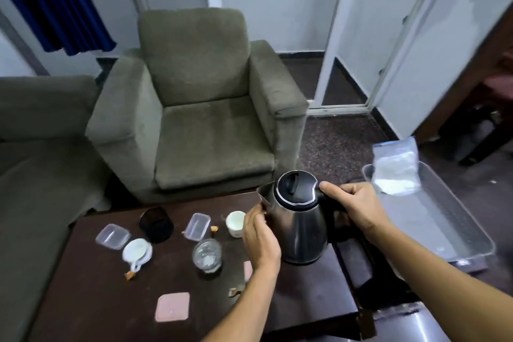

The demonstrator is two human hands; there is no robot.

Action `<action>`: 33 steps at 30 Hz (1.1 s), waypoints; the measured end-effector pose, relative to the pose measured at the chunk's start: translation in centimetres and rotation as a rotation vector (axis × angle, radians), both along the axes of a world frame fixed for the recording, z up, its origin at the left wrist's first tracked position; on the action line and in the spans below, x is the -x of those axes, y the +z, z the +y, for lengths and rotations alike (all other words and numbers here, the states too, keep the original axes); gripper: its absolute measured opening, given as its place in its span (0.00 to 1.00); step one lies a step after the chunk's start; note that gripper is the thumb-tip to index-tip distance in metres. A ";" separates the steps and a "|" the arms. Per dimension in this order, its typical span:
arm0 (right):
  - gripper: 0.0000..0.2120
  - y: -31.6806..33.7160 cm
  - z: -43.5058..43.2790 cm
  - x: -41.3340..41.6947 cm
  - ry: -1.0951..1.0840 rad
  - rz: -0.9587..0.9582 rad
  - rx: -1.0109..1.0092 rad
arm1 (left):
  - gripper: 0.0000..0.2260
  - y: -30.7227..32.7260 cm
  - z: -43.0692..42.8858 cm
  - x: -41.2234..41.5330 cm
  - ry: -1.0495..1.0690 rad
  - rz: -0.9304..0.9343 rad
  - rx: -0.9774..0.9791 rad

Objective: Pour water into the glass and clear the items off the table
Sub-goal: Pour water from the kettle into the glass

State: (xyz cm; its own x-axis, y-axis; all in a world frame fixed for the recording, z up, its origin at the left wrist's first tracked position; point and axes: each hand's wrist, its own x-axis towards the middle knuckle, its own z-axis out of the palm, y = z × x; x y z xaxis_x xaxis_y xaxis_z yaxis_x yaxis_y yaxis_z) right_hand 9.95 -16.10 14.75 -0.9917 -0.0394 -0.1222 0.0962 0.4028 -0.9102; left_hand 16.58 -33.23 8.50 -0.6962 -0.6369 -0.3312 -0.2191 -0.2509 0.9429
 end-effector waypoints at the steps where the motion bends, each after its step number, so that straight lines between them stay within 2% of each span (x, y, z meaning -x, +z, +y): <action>1: 0.34 0.6 1.6 0.3 -0.026 0.016 0.004 | 0.13 0.5 1.4 0.7 -0.016 -0.004 -0.021; 5: 0.38 2.7 8.7 1.6 -0.140 0.082 0.002 | 0.14 2.5 7.7 2.7 -0.064 -0.059 0.005; 10: 0.39 4.4 18.1 3.7 -0.282 0.164 0.004 | 0.14 4.2 16.7 5.6 -0.155 -0.008 -0.004; 15: 0.35 4.1 26.7 6.4 -0.383 0.177 -0.005 | 0.16 4.1 25.2 8.3 -0.202 -0.017 0.091; 17: 0.32 3.3 29.5 7.8 -0.396 0.189 -0.009 | 0.16 3.5 28.2 9.2 -0.193 -0.019 0.096; 20: 0.21 1.4 32.9 9.7 -0.400 0.189 -0.014 | 0.18 2.1 31.6 10.3 -0.156 -0.036 0.080; 22: 0.17 -0.1 34.7 10.9 -0.373 0.159 -0.004 | 0.17 0.8 33.2 11.0 -0.133 -0.040 0.053; 27: 0.19 -4.4 37.7 13.0 -0.325 0.112 0.002 | 0.17 -2.8 36.3 11.7 -0.138 -0.080 0.022; 33: 0.14 -8.9 39.3 13.9 -0.305 0.048 -0.049 | 0.14 -6.3 37.8 12.2 -0.108 -0.159 0.012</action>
State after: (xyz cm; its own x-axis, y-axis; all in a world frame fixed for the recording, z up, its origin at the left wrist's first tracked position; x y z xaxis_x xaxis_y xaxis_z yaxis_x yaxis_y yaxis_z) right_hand -3.95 23.16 5.86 -0.9616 0.2656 -0.0696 0.1769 0.4052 -0.8970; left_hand 4.37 4.55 2.20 -0.7002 -0.5659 -0.4354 -0.3908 -0.2065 0.8970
